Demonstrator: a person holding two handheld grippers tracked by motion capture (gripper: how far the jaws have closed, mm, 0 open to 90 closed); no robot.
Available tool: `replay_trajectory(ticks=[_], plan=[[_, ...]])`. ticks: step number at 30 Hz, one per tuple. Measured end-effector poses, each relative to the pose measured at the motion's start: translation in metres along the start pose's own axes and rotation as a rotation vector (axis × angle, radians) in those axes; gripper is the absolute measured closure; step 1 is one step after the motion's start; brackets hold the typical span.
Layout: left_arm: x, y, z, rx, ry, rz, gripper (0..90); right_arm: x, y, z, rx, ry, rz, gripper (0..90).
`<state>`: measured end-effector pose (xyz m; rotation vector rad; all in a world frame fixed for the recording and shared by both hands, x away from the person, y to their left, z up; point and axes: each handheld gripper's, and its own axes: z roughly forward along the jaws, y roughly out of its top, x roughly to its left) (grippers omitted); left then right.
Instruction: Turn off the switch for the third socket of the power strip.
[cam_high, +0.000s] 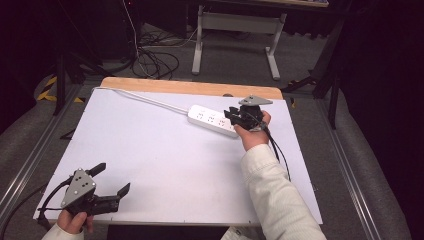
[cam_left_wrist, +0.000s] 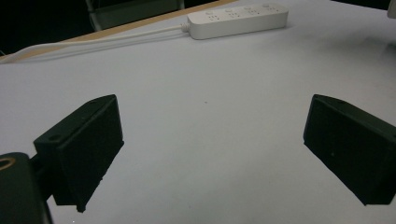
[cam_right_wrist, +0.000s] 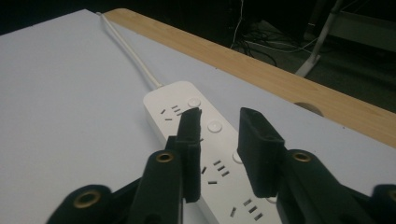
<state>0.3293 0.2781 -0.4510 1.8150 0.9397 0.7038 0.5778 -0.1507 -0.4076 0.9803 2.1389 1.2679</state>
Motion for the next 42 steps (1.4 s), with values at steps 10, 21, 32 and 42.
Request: replay_trajectory(ticks=[10, 21, 32, 42], plan=[[-0.001, 0.0, 0.0, -0.002, 0.003, -0.002, 5.1, 0.002, 0.004, -0.034, -0.023, 0.029, 0.042, 43.2], [-0.001, 0.0, 0.0, 0.003, -0.005, -0.009, 5.1, 0.011, -0.005, -0.077, -0.042, 0.098, 0.01, 41.5], [-0.002, 0.0, 0.001, 0.003, -0.007, -0.018, 5.2, 0.019, -0.03, -0.115, -0.047, 0.135, 0.001, 41.9], [-0.001, 0.0, 0.0, 0.002, -0.018, -0.029, 5.0, 0.027, -0.052, -0.13, -0.043, 0.161, 0.021, 38.7]])
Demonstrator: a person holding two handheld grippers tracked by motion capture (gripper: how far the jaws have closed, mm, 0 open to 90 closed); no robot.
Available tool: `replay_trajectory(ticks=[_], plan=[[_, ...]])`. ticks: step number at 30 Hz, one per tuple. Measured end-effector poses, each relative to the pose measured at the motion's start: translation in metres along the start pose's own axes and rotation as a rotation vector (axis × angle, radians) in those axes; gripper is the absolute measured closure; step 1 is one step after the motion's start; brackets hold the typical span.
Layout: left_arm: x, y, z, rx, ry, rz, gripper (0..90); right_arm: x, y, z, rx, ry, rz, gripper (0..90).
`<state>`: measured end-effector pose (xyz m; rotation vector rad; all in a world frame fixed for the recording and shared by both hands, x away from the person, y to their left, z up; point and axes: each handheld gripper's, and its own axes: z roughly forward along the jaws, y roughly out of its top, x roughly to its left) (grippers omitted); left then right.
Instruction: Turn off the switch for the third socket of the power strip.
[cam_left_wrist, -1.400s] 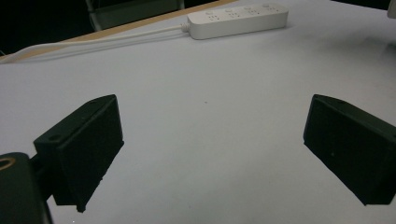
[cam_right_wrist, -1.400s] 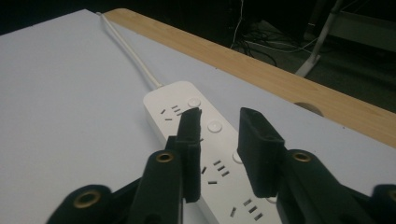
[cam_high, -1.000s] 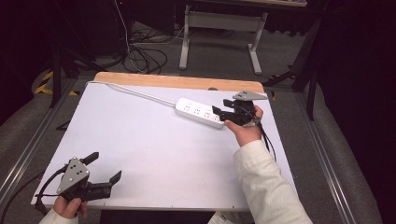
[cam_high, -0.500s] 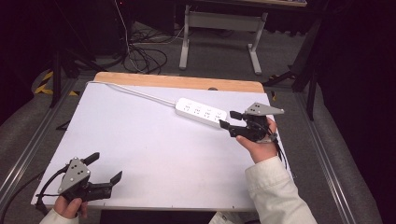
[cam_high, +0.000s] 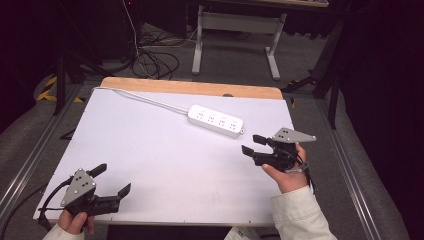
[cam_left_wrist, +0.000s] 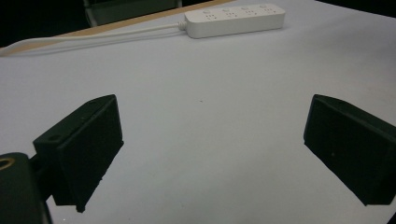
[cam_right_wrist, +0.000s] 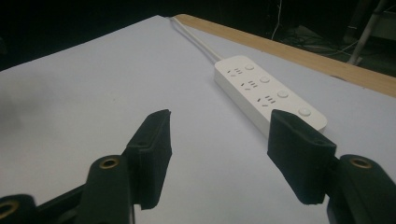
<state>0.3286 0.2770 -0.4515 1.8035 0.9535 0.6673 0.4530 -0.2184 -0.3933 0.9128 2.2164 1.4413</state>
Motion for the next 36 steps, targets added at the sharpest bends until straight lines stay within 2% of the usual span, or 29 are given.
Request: replay_trajectory(ticks=[2, 5, 8, 11, 14, 18, 21, 27, 31, 36], plan=[[0.0, 0.0, 0.0, -0.002, -0.002, -0.001, 5.0, 0.001, -0.006, -0.002, -0.009, 0.009, 0.004, 35.0], [0.0, 0.0, 0.0, -0.01, -0.003, -0.005, 5.0, 0.003, -0.015, -0.001, -0.015, 0.034, 0.018, 24.3], [0.0, 0.0, 0.0, -0.011, -0.002, -0.002, 5.0, 0.005, -0.025, 0.001, -0.008, 0.052, 0.023, 19.7], [0.0, 0.0, 0.0, -0.012, -0.003, -0.009, 5.0, 0.007, -0.035, 0.003, -0.013, 0.068, 0.031, 18.8], [0.0, 0.0, 0.0, -0.011, 0.002, 0.002, 5.0, 0.007, -0.044, 0.005, -0.012, 0.07, 0.035, 18.2], [-0.002, 0.0, 0.0, -0.009, -0.014, 0.028, 4.7, 0.006, -0.056, 0.004, -0.022, 0.048, 0.034, 17.5], [-0.002, 0.0, 0.0, -0.008, -0.018, 0.022, 4.6, 0.007, -0.062, 0.002, -0.024, 0.031, 0.025, 17.5], [0.0, 0.0, -0.001, -0.007, -0.013, 0.019, 4.6, 0.004, -0.076, 0.002, 0.032, 0.018, 0.057, 18.1], [-0.001, 0.0, 0.0, -0.007, -0.012, 0.01, 4.6, 0.004, -0.081, 0.002, 0.048, 0.018, 0.039, 18.0], [0.0, 0.0, -0.001, -0.007, -0.006, 0.005, 4.6, 0.005, -0.088, 0.007, 0.089, -0.002, -0.03, 18.0]])
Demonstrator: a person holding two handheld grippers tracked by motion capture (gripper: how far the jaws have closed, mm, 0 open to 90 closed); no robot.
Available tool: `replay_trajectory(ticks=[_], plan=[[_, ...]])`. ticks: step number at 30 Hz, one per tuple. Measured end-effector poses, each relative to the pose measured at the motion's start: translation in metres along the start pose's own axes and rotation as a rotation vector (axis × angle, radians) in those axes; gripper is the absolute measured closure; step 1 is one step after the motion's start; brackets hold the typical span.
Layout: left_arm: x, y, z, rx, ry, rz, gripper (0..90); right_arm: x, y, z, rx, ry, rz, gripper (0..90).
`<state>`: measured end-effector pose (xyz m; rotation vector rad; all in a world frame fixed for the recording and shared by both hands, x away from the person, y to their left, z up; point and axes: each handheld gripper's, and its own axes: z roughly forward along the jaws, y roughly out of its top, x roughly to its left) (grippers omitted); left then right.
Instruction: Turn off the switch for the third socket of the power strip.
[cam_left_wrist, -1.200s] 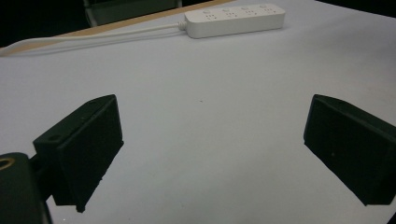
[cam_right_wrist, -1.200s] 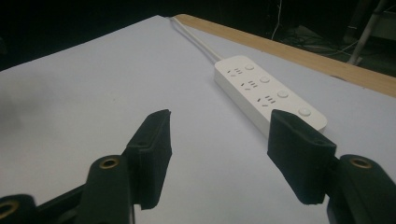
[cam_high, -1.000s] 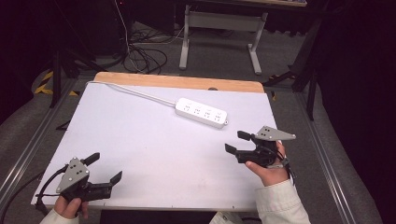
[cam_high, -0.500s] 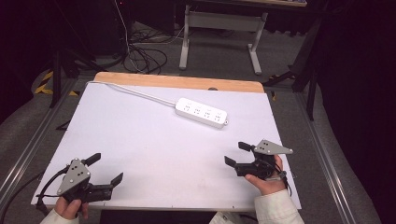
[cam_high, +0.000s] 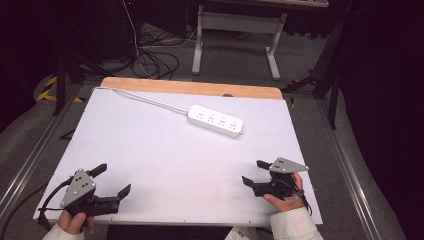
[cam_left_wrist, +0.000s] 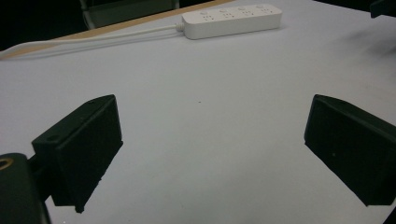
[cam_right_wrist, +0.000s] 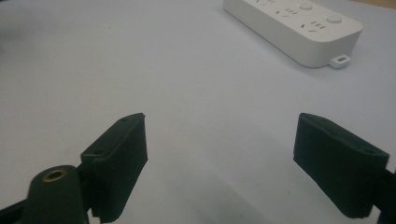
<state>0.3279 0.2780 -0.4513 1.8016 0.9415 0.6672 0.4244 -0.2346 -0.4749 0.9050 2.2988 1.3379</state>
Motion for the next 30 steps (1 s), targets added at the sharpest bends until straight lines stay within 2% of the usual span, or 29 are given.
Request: replay_trajectory(ticks=[2, 4, 11, 17, 24, 30], plan=[[0.0006, -0.0001, -0.0001, 0.0, 0.002, -0.002, 4.6, 0.0006, -0.0047, 0.0028, 0.028, -0.016, -0.017, 17.9], [0.0006, 0.0, 0.0001, 0.002, 0.003, 0.005, 4.6, 0.0011, -0.0079, 0.0038, 0.03, -0.014, -0.007, 17.8], [0.0004, -0.0003, 0.002, 0.006, -0.003, 0.001, 4.6, -0.0002, -0.0065, 0.0041, -0.026, 0.0, 0.024, 20.0], [0.0011, -0.0011, 0.0023, -0.004, 0.003, 0.0, 4.6, 0.0016, -0.0049, 0.0031, -0.045, 0.012, -0.014, 20.6], [0.0011, -0.0015, 0.0027, -0.015, 0.009, 0.0, 4.6, 0.0024, -0.0047, 0.0022, -0.046, 0.008, -0.019, 20.6], [0.0016, -0.0014, 0.003, -0.004, 0.014, -0.004, 4.6, 0.0027, -0.0048, 0.0021, -0.043, -0.005, -0.025, 20.8]])
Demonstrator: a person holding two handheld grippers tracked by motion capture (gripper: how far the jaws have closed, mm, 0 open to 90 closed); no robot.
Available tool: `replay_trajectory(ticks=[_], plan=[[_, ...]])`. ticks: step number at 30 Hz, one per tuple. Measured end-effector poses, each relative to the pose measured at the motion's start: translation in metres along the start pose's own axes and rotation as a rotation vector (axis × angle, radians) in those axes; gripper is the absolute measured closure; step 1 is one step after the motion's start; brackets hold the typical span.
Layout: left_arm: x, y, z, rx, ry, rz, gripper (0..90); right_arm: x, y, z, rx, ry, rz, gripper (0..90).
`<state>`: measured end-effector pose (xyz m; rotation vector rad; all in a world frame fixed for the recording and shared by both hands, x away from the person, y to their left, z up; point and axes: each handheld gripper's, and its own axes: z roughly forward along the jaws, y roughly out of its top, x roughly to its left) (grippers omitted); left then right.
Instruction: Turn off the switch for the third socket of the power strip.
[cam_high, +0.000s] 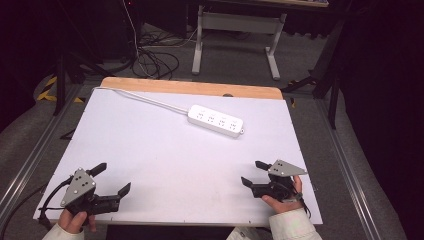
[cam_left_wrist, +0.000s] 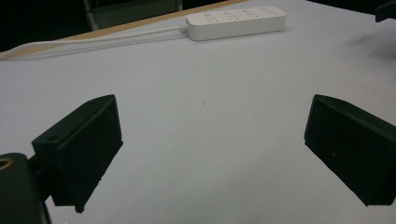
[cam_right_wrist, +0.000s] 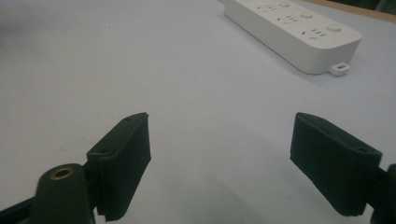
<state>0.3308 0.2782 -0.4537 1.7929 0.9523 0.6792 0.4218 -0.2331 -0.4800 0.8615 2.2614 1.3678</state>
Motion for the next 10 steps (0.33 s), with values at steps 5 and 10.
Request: replay_trajectory(ticks=[5, 10], plan=[[0.0008, 0.0, -0.0004, 0.001, 0.003, -0.003, 4.7, -0.0002, 0.0001, -0.0004, -0.004, -0.004, 0.002, 20.9], [0.0001, 0.0, 0.0, 0.006, 0.001, 0.01, 4.6, -0.0008, -0.0002, -0.0004, 0.005, -0.022, -0.005, 21.6]])
